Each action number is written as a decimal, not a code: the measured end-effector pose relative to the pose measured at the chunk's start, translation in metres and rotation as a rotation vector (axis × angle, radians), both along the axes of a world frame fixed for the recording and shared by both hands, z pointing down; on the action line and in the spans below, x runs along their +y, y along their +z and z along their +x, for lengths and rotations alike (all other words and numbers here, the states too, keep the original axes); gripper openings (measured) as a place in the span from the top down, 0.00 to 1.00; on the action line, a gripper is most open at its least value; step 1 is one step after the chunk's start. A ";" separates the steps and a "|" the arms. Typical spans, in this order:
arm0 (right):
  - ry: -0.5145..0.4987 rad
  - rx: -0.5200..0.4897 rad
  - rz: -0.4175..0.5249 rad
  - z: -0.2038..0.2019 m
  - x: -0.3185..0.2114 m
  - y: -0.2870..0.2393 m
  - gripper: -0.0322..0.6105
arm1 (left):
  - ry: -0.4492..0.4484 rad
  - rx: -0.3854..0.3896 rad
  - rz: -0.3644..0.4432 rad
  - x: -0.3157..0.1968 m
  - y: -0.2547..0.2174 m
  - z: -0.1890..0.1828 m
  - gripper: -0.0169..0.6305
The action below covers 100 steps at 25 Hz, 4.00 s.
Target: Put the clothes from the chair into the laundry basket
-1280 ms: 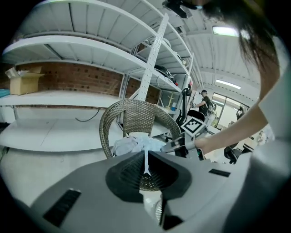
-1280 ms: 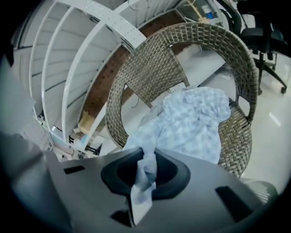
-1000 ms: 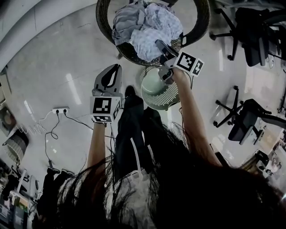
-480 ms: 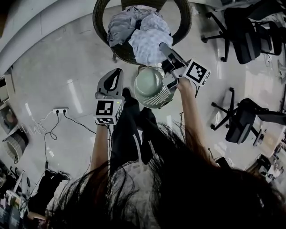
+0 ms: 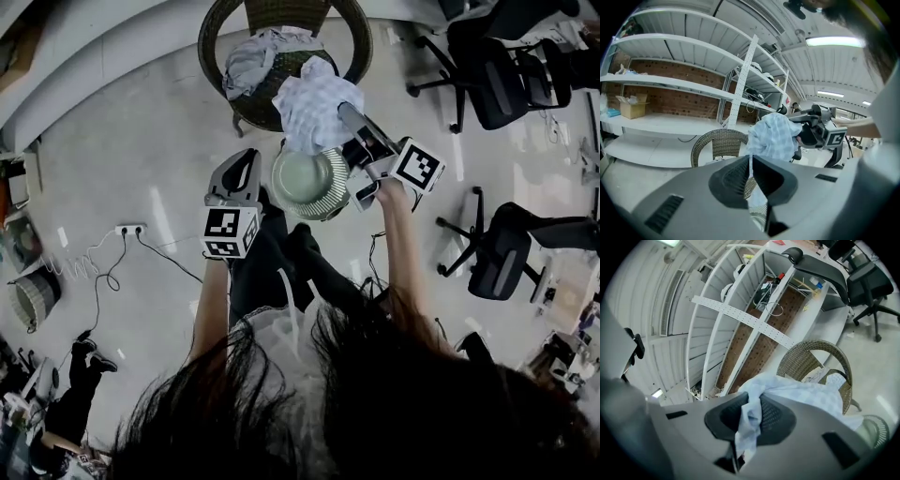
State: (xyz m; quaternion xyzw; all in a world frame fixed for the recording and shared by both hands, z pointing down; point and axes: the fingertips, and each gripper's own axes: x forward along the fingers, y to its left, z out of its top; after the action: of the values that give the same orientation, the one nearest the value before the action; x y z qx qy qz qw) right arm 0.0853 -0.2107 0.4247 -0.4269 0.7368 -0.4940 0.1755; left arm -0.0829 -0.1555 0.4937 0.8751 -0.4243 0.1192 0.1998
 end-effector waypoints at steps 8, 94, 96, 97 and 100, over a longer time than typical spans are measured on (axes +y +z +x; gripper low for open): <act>0.003 -0.002 0.051 0.017 0.065 -0.048 0.86 | 0.028 -0.016 0.044 0.055 -0.042 0.017 0.94; 0.049 0.447 -0.874 0.094 0.187 0.439 0.69 | 0.406 -0.171 -0.274 0.018 0.211 0.104 0.94; 0.053 0.444 -0.867 0.092 0.187 0.438 0.69 | 0.411 -0.170 -0.275 0.020 0.210 0.103 0.94; 0.055 0.443 -0.862 0.091 0.187 0.438 0.69 | 0.415 -0.171 -0.276 0.022 0.211 0.103 0.94; 0.064 0.445 -0.851 0.088 0.189 0.436 0.69 | 0.423 -0.171 -0.278 0.030 0.212 0.102 0.94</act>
State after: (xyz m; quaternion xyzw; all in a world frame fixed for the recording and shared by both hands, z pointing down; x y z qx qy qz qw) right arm 0.1733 -0.0218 0.8611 -0.5787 0.4755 -0.6426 -0.1616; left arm 0.0186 -0.1250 0.7053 0.8952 -0.2269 0.2890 0.2523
